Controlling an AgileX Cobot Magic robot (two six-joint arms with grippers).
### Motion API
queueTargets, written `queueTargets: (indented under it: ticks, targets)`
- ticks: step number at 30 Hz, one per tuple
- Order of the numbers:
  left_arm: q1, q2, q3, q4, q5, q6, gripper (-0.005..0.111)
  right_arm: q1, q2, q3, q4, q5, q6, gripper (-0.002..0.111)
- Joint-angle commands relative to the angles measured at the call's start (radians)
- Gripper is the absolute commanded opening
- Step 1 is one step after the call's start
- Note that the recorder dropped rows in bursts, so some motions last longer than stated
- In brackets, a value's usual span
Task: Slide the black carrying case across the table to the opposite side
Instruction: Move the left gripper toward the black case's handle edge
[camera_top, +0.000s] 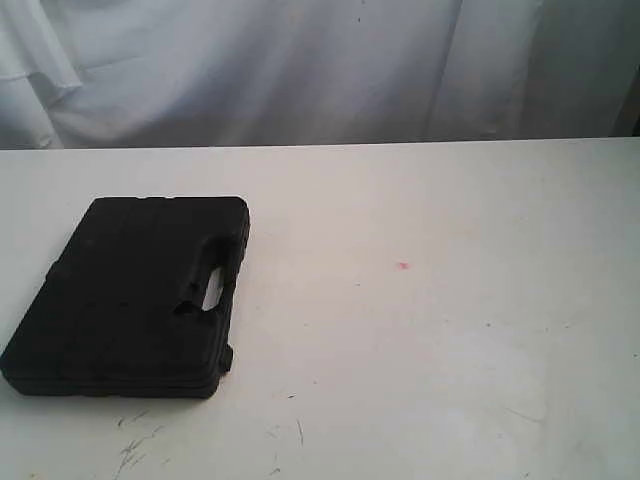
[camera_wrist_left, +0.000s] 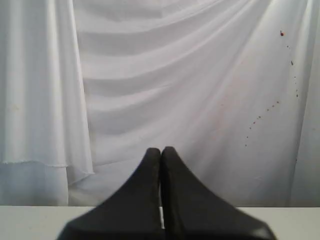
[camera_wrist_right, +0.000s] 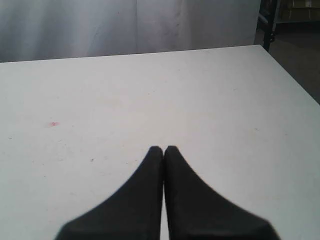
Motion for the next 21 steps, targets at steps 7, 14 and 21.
queueTargets:
  ticks: [7, 14, 21]
  targets:
    - [0.002, 0.139, -0.168, -0.001, 0.040, -0.141, 0.000, -0.004, -0.006, 0.003, 0.009, -0.014, -0.005, 0.000]
    - [0.002, 0.786, -0.602, -0.059, 0.599, -0.137, 0.000, -0.004, -0.006, 0.003, 0.009, -0.014, -0.005, 0.000]
    - [0.002, 1.144, -0.687, -0.111, 0.652, -0.137, 0.000, -0.004, -0.006, 0.003, 0.009, -0.014, -0.005, 0.000]
